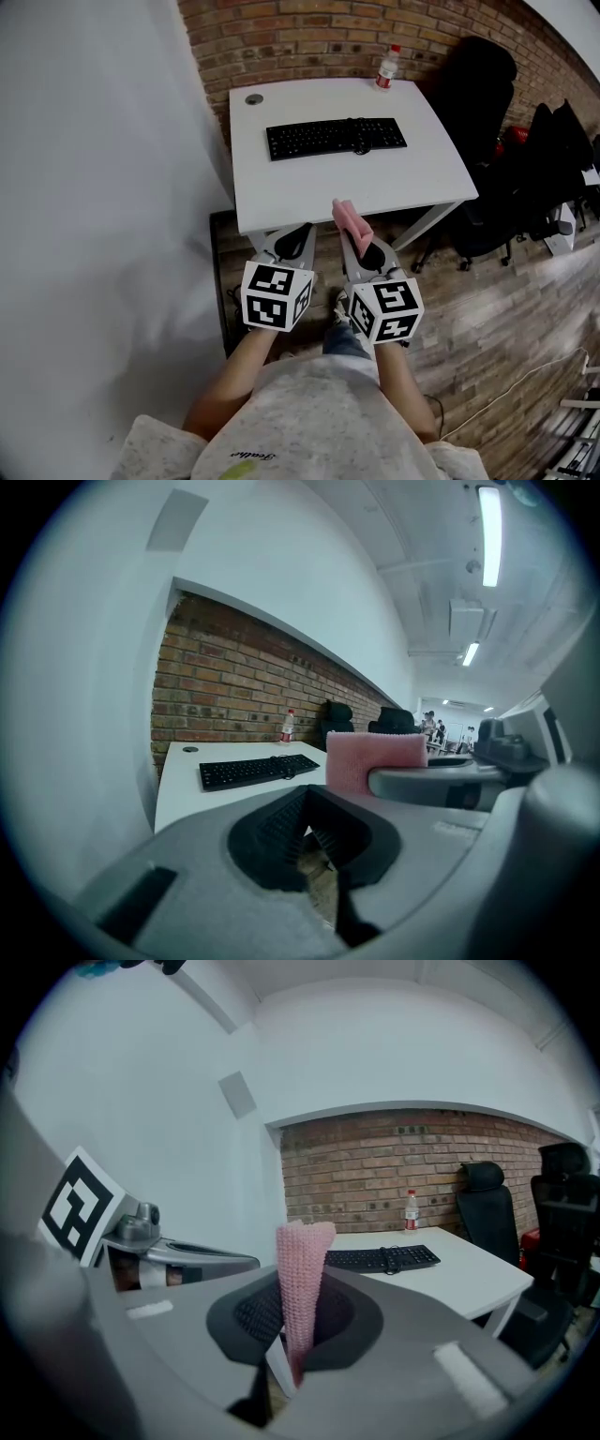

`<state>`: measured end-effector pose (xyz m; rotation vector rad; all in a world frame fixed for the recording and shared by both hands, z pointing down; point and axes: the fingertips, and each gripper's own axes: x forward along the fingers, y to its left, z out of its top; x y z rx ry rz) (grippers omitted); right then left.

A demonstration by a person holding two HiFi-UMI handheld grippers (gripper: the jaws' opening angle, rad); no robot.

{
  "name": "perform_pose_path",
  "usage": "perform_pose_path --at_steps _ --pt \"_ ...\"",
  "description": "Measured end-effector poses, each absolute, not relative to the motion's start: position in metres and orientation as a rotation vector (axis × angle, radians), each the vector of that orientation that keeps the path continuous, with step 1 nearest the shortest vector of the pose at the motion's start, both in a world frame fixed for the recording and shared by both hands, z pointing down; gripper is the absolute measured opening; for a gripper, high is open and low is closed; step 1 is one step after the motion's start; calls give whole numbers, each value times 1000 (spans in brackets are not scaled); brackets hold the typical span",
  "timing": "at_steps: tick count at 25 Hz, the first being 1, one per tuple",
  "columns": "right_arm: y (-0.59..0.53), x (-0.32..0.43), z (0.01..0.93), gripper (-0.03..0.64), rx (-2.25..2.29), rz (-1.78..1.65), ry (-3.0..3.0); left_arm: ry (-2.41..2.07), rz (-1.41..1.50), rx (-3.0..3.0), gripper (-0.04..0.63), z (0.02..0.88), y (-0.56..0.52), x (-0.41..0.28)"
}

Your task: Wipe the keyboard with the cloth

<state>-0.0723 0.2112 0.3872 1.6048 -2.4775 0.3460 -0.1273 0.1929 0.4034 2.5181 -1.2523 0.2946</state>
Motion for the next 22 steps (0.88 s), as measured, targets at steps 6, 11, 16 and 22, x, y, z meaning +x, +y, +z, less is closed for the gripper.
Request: perform_pose_path --at_steps 6,11,16,22 --pt "153 -48 398 20 1528 381 -2528 -1327 298 2460 -3 415 136 -107" --pt "97 -26 405 20 1463 420 -2561 -1397 316 2405 -4 422 82 -90" --pt "47 -7 412 20 1381 464 -2601 -1468 347 2350 -3 431 37 -73" --pt "-6 5 416 20 1252 489 -2646 -1563 345 2265 -3 439 -12 -61"
